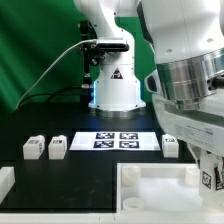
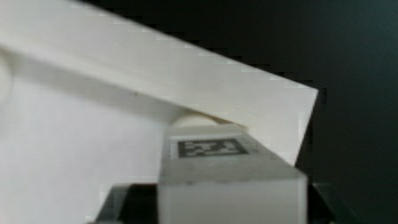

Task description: Assemble one leg

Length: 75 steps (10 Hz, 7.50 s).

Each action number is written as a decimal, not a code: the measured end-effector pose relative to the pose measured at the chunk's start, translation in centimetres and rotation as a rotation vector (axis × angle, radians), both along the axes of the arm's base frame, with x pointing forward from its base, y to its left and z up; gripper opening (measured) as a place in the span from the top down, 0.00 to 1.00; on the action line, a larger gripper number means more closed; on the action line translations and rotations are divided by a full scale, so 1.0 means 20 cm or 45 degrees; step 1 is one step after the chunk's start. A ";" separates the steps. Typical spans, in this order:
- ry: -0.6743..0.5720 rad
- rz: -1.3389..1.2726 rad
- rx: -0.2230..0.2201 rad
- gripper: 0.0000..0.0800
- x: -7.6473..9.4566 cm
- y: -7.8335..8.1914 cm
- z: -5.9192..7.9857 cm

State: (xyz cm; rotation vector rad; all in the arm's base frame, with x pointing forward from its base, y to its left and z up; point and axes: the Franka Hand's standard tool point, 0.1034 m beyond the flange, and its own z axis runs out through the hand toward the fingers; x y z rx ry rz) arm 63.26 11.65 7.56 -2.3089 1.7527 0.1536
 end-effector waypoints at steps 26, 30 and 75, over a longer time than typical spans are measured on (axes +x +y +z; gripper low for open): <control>-0.027 0.209 -0.082 0.63 0.01 -0.05 0.03; 0.118 -0.445 0.018 0.63 -0.01 0.03 0.04; -0.119 0.805 -0.216 0.62 0.02 0.01 0.03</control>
Offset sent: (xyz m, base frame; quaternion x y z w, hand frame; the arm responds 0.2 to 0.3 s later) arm 0.0000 0.0000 0.0000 0.0000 0.0000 0.0000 1.0000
